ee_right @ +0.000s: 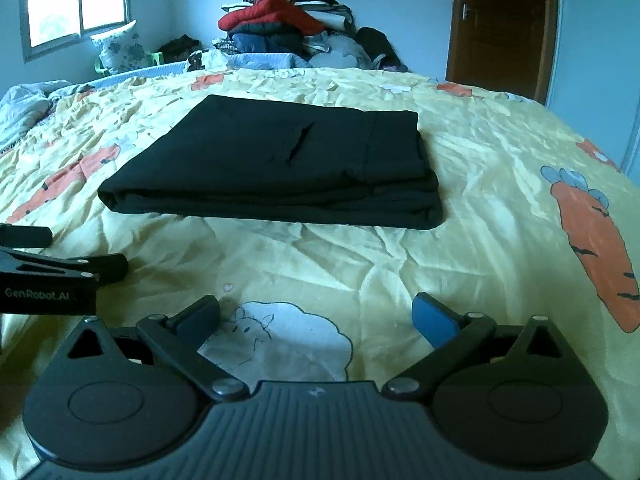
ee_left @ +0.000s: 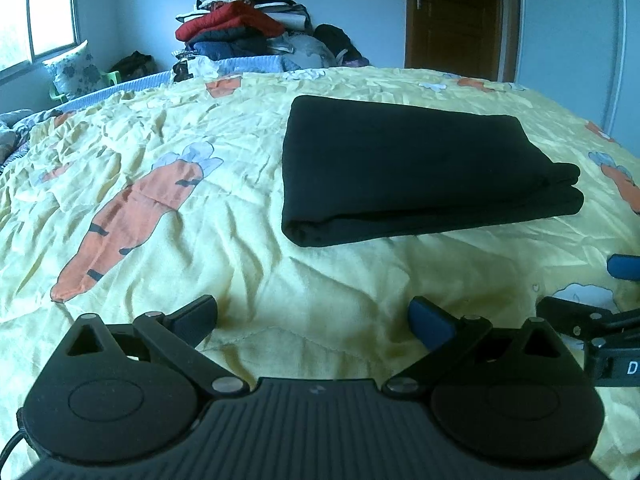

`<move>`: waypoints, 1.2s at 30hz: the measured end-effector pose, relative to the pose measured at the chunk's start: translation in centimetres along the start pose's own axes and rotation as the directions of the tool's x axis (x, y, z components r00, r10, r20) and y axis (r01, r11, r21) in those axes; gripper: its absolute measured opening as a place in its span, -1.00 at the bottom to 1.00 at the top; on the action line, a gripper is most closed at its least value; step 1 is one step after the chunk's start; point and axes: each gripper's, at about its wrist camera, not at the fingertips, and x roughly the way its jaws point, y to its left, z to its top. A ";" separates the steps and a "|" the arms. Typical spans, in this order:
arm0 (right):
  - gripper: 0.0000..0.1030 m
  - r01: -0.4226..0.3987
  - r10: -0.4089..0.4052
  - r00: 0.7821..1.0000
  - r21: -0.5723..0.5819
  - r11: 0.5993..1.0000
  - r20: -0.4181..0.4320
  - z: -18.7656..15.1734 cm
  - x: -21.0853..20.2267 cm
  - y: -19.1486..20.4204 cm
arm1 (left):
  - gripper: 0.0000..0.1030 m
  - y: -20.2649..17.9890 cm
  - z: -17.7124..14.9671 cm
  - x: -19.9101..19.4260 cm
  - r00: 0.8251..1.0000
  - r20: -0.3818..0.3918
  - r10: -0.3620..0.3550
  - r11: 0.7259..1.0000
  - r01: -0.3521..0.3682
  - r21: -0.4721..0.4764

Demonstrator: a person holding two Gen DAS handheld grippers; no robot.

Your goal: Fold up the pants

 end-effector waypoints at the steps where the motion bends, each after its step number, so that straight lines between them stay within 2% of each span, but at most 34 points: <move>1: 1.00 0.000 0.000 1.000 0.001 1.000 0.000 0.0 0.0 0.0 | 1.00 0.0 0.0 0.0 1.000 -0.002 -0.002 1.000 0.002 -0.001; 10: 1.00 0.010 -0.010 1.000 -0.002 1.000 -0.002 0.0 0.0 0.1 | 0.99 0.0 0.7 0.3 0.999 -0.043 -0.026 1.000 0.026 -0.013; 20: 1.00 0.010 -0.010 1.000 -0.001 1.000 0.000 -0.2 -0.1 0.2 | 0.99 0.1 1.3 0.4 0.998 -0.054 -0.028 1.000 0.027 -0.015; 31: 1.00 0.010 -0.010 1.000 -0.002 1.000 0.000 -0.2 -0.1 0.2 | 0.99 -0.4 2.2 -0.4 1.000 -0.010 -0.029 1.000 0.029 -0.002; 36: 1.00 0.010 -0.010 1.000 -0.002 1.000 0.000 -0.2 -0.1 0.1 | 0.99 0.1 2.9 -0.8 0.998 0.012 -0.054 0.998 0.054 -0.033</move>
